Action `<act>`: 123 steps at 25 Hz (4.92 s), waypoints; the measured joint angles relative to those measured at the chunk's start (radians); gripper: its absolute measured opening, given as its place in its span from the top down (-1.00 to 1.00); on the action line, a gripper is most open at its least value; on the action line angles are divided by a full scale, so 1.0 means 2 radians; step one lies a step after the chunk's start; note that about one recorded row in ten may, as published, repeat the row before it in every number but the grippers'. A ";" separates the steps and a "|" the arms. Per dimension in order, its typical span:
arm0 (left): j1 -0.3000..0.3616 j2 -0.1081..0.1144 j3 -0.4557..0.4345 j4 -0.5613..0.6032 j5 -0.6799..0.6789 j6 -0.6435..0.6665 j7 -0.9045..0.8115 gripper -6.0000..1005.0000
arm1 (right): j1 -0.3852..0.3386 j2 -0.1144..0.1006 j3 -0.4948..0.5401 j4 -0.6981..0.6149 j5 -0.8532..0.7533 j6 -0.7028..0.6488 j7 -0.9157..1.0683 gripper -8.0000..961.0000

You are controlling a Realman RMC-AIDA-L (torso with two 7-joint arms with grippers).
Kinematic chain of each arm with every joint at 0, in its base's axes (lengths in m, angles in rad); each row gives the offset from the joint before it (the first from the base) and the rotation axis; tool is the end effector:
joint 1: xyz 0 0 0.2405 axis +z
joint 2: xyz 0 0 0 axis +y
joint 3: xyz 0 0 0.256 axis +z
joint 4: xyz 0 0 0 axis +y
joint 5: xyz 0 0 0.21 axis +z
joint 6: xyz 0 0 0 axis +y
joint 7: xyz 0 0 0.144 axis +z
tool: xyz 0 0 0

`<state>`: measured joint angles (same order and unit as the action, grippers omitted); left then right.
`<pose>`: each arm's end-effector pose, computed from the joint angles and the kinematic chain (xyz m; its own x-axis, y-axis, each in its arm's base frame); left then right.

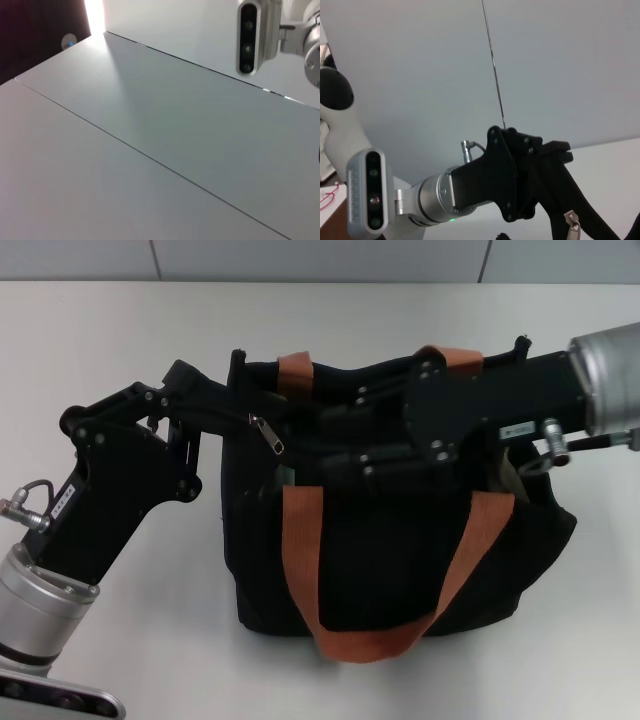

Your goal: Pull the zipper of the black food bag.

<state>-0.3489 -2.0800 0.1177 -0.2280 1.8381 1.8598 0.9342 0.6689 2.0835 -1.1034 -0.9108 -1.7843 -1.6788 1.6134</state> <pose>-0.2554 0.2244 -0.0381 0.6851 -0.7192 -0.1160 -0.1449 0.0215 -0.9892 0.1344 0.3403 -0.0111 0.8838 -0.1442 -0.4450 -0.1079 -0.9885 0.1060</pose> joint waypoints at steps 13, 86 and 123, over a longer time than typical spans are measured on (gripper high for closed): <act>-0.004 0.000 0.001 -0.003 0.004 0.003 0.000 0.93 | 0.039 0.000 -0.034 0.070 0.024 0.047 0.004 -0.01; 0.007 0.000 -0.004 -0.001 0.014 -0.004 -0.001 0.90 | -0.004 -0.004 -0.028 0.003 0.027 0.045 0.057 0.88; 0.007 0.000 -0.003 -0.001 0.017 0.001 0.000 0.89 | 0.042 0.000 -0.053 0.016 0.002 0.065 0.111 0.22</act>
<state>-0.3342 -2.0801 0.1118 -0.2299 1.8730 1.8615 0.9342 0.7532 2.0831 -1.2087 -0.8790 -1.7812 -1.5481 1.8348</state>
